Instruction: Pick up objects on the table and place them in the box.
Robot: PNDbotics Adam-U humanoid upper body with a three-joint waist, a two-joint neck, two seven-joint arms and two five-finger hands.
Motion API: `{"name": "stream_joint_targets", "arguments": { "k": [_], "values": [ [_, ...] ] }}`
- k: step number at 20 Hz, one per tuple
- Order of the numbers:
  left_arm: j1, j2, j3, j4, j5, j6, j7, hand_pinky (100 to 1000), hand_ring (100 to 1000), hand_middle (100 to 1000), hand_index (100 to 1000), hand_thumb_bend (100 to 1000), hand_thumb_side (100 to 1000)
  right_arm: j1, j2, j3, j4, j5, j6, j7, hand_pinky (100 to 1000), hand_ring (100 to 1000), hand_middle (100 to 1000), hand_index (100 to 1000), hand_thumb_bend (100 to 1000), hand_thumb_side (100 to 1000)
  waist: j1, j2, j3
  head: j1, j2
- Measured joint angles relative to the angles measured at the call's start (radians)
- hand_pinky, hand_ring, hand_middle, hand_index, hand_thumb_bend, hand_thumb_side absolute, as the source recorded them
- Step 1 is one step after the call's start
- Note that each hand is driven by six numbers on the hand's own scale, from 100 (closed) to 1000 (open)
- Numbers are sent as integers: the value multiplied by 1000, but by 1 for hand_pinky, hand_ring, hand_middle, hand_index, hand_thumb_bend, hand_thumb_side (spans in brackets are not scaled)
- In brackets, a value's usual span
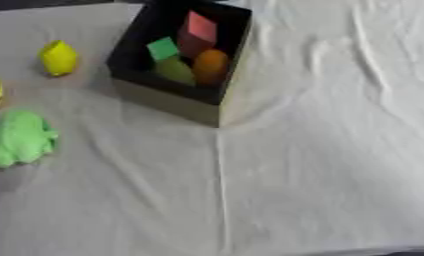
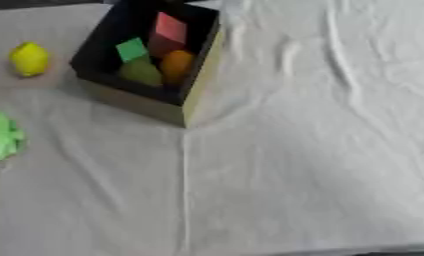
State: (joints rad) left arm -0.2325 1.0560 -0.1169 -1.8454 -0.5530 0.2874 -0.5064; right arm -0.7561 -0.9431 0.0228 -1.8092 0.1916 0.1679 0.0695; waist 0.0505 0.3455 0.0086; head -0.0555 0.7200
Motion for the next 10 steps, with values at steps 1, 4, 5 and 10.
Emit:
{"name": "stream_joint_targets", "arguments": {
  "k": [1, 4, 5, 10],
  "values": [
    [-10, -2, -7, 13, 4, -2, -4, 900, 885, 852, 941, 471, 121, 0, 2, -1, 1, 0, 0, 0, 868, 875, 610, 724, 100, 225, 0, 0, -2, 1, 0],
    [-44, -10, -30, 47, 9, -11, -21, 901, 888, 854, 943, 471, 137, 0, 9, -3, 3, 0, 2, -3, 868, 873, 608, 721, 100, 226, 0, 0, -5, 4, -1],
    [-56, -12, -38, 58, 9, -13, -27, 900, 888, 854, 943, 472, 126, 1, 11, -4, 3, -1, 3, -4, 868, 873, 607, 721, 100, 222, 0, 1, -9, 5, -1],
    [-113, -33, -74, 114, -7, -23, -62, 904, 897, 862, 949, 470, 120, 1, 16, -4, 3, -5, 5, -6, 868, 870, 602, 716, 100, 253, 10, 1, -16, 10, -4]
  ]
}}
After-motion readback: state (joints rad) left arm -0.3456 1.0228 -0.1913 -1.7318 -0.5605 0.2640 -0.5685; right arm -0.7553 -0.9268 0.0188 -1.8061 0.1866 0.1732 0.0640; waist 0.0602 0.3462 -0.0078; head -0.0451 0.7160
